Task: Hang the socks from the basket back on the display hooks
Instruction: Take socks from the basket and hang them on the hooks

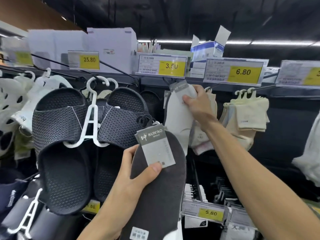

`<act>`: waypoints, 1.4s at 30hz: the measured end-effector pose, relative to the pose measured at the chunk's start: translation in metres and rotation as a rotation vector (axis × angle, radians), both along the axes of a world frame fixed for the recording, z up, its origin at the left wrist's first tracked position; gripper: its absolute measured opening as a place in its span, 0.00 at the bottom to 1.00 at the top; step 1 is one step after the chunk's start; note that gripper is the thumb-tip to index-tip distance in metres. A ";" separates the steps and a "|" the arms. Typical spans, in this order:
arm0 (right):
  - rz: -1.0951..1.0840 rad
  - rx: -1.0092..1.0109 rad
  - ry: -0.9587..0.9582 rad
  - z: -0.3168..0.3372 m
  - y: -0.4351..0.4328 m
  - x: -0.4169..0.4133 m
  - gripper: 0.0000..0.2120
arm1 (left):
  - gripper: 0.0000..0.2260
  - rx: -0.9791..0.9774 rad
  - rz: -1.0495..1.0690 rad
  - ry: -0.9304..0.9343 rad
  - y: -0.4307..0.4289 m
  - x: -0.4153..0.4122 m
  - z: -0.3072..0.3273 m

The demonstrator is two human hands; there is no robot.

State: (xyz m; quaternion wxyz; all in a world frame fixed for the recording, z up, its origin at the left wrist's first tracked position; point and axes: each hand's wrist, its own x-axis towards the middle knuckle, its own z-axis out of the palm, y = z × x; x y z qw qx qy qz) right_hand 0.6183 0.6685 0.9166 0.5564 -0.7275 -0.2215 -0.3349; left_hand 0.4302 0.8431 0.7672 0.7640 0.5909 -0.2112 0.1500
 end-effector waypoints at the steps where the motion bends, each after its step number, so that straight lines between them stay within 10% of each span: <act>1: 0.006 -0.003 0.011 0.000 0.004 0.007 0.13 | 0.26 -0.003 0.003 -0.002 0.001 0.000 -0.001; 18: -0.112 -0.309 0.190 -0.015 0.015 0.014 0.32 | 0.25 -0.053 -0.049 0.062 -0.001 0.012 0.005; 23: 0.002 -0.084 -0.027 -0.031 0.010 -0.083 0.10 | 0.29 -0.087 -0.049 0.070 0.000 0.021 0.005; 30: 0.061 -0.340 -0.034 -0.072 0.003 -0.161 0.22 | 0.23 -0.154 -0.025 0.102 -0.011 0.025 0.017; 33: 0.074 -0.311 0.002 -0.073 -0.005 -0.149 0.21 | 0.07 -0.030 0.006 0.018 -0.011 0.021 0.025; 35: 0.088 -0.301 0.034 -0.074 -0.011 -0.142 0.21 | 0.14 0.170 0.072 -0.115 -0.009 0.022 0.020; 42: 0.250 -0.211 0.103 -0.079 -0.019 -0.139 0.18 | 0.17 -0.225 0.078 -0.031 -0.014 0.020 0.035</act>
